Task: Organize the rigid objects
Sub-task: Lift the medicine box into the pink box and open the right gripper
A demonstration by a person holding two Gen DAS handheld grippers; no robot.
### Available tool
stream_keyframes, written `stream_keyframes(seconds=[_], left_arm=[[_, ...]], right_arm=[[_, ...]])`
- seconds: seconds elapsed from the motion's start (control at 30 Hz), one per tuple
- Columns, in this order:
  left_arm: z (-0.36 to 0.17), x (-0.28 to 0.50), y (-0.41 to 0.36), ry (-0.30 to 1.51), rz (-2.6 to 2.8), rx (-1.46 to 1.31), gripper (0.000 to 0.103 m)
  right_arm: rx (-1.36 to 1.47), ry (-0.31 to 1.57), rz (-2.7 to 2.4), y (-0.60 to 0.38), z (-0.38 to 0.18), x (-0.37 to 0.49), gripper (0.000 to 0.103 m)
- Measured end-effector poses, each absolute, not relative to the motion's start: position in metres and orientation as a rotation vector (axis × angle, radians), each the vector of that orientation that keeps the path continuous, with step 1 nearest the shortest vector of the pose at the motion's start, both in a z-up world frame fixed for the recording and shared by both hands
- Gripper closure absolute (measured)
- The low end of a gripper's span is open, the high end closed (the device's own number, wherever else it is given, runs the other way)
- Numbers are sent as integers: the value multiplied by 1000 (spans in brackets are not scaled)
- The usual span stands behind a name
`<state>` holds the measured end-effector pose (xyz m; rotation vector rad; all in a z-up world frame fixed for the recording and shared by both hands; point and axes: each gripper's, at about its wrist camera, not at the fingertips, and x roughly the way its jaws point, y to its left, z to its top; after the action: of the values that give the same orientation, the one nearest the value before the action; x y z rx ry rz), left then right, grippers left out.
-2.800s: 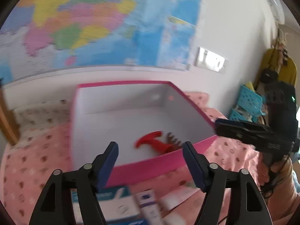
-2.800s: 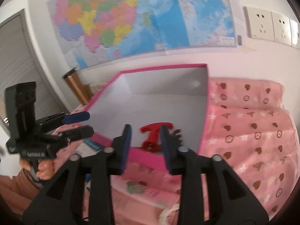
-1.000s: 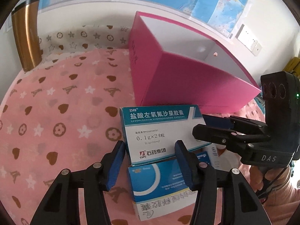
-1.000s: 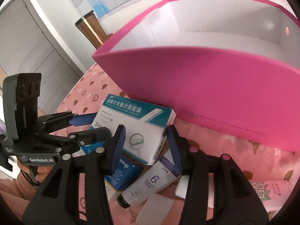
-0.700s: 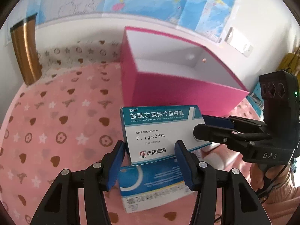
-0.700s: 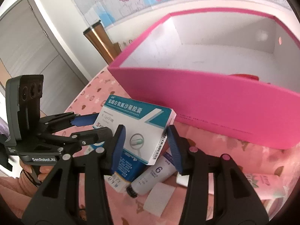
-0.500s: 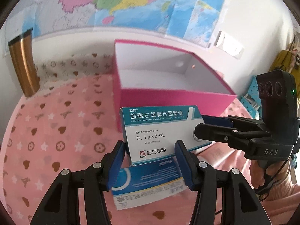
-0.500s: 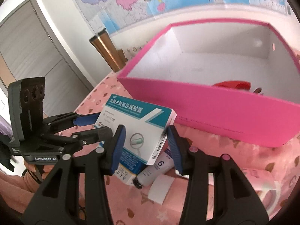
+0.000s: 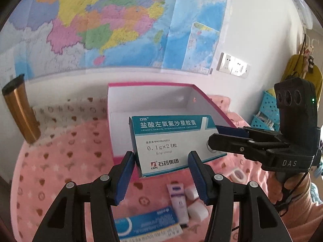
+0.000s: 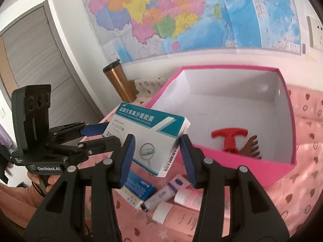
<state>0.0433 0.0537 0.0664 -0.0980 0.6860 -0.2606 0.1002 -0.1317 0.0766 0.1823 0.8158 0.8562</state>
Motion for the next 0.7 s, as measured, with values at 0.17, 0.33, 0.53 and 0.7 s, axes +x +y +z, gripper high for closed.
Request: stream_keyframes(seconds=[0.17, 0.33, 0.53, 0.7], left_arm=[[68, 68, 56, 705, -255, -114, 48], [65, 84, 57, 723, -243, -127, 48], [59, 92, 58, 742, -229, -129, 48], [53, 100, 60, 763, -218, -130, 48]], right_arm=[[206, 822, 844, -134, 76, 122, 54], [201, 846, 832, -131, 70, 137, 54], [220, 875, 834, -128, 60, 149, 54], [221, 902, 834, -124, 53, 157, 54]])
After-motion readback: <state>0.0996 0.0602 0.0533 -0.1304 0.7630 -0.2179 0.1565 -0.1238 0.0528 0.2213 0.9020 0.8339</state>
